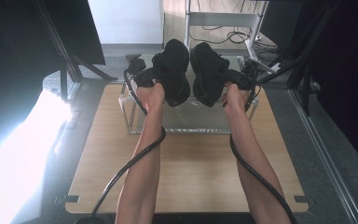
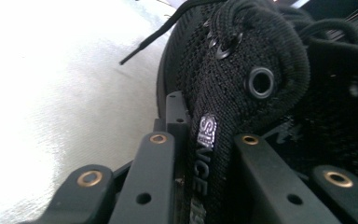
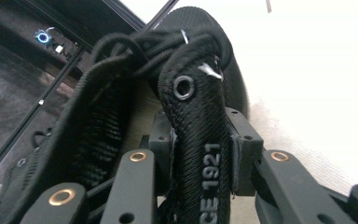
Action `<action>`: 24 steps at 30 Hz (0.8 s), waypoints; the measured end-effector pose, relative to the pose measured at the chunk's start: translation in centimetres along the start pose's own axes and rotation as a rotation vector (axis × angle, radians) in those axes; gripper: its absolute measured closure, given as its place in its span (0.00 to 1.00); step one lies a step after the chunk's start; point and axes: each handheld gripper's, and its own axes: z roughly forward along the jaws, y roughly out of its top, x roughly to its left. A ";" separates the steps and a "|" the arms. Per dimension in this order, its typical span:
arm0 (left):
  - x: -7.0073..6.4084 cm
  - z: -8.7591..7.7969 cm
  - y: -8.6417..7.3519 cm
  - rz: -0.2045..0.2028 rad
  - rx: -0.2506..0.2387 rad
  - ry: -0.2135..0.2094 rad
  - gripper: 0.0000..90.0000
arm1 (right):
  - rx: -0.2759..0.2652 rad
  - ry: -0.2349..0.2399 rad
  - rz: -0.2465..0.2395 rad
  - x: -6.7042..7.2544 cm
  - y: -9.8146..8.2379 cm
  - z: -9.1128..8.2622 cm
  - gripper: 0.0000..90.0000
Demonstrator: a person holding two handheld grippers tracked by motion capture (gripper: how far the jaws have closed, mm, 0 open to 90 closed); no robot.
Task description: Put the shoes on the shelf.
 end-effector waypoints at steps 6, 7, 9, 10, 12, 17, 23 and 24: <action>-0.1 0.2 -0.1 0.009 0.001 -0.015 0.87 | -0.015 0.071 -0.026 1.7 0.5 -0.3 0.91; -0.1 0.2 0.0 0.011 0.005 -0.015 0.86 | -0.016 0.075 -0.047 2.1 0.5 -0.3 0.90; -0.3 0.1 0.1 0.025 0.006 -0.006 0.84 | -0.001 0.084 -0.063 2.7 0.3 -0.1 0.90; -0.4 0.0 0.1 0.048 0.003 0.005 0.83 | -0.003 0.085 -0.067 2.8 0.1 0.0 0.89; -0.4 -0.2 0.2 0.058 -0.006 0.005 0.85 | -0.002 0.087 -0.063 2.7 -0.1 0.2 0.88; -0.1 -0.4 0.6 0.064 -0.002 0.001 0.95 | -0.004 0.109 -0.027 1.7 -0.3 0.4 0.78; -0.3 -0.7 0.7 0.056 -0.024 -0.005 0.98 | -0.002 0.185 0.055 0.3 -0.6 0.5 0.68; -0.4 -0.9 0.8 0.059 -0.028 -0.001 0.98 | -0.005 0.194 0.068 0.1 -0.6 0.5 0.67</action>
